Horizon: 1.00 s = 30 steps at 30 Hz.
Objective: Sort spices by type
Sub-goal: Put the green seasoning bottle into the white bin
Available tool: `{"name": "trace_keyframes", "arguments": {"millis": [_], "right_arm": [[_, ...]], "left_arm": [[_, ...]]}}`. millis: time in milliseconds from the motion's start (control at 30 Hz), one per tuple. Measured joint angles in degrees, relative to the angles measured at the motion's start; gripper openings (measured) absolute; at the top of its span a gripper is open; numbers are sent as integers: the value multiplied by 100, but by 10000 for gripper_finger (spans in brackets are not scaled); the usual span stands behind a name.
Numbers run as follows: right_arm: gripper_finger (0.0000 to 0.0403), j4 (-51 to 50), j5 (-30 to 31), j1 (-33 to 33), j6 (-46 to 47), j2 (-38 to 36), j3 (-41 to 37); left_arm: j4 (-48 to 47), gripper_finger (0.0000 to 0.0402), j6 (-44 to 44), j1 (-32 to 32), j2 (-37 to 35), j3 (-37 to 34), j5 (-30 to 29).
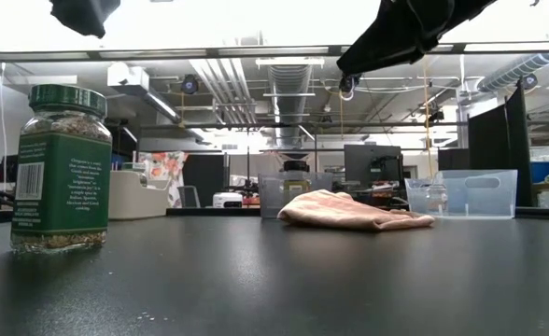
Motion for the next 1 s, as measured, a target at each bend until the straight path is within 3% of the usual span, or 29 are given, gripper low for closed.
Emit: {"name": "trace_keyframes", "arguments": {"millis": [233,667,1000], "right_arm": [[219,-2,-9,0,171,29,0],[219,21,-11,0,250,31,0],[219,19,-13,0,250,38,0]], "left_arm": [[-61,291,-181,-431,519,300,54],[-153,293,-131,-442,1263,291,105],[-156,352,-166,-440,1214,291,-2]]}}
